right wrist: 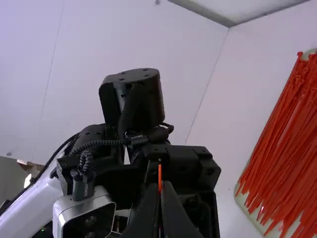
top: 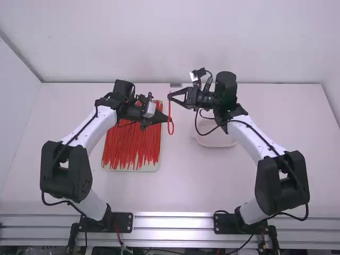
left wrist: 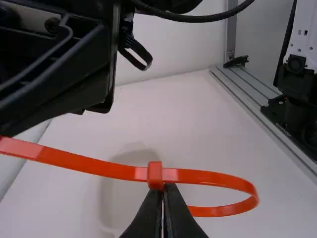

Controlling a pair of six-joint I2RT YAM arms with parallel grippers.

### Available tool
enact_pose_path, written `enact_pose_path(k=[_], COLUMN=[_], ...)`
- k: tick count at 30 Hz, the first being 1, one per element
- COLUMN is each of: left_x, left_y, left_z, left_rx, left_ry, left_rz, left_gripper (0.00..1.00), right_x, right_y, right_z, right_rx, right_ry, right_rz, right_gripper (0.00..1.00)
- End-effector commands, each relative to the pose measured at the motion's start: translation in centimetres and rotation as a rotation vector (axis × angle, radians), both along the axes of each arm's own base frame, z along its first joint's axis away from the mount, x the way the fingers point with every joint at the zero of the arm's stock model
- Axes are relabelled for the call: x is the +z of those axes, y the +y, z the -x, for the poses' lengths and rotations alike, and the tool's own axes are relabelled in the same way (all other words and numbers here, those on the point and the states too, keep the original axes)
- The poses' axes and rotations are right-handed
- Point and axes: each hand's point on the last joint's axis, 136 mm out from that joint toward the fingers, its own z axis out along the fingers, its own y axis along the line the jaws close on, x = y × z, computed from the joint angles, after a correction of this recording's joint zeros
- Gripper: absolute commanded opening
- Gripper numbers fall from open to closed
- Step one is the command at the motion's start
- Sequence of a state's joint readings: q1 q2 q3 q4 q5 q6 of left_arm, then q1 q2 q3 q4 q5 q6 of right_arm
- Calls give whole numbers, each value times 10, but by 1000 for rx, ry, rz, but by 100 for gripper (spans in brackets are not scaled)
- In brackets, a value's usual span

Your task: Fasten the cable tie

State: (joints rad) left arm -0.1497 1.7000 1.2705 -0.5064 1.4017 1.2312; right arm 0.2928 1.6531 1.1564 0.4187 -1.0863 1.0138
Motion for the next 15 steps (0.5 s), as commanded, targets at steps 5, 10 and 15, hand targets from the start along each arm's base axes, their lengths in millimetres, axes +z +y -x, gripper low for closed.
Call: enact_pose_path(k=[5,10,15], left_x=[-15,-17,-20], left_y=[-9,-9,-8], left_z=[15,17,17], left_rx=[-33,-32,-22], left_ry=[43,65,74], left_rz=[-15,-19,-38], left_gripper=[2,2,2], right_x=[29,29,35], right_y=[-11,-14,-18], right_z=[-22,-24,-27], right_rx=[-91,-98,-109], right_ry=[-88,-86,-92], right_rz=[-16,-16,-34], right_gripper=[0,0,0])
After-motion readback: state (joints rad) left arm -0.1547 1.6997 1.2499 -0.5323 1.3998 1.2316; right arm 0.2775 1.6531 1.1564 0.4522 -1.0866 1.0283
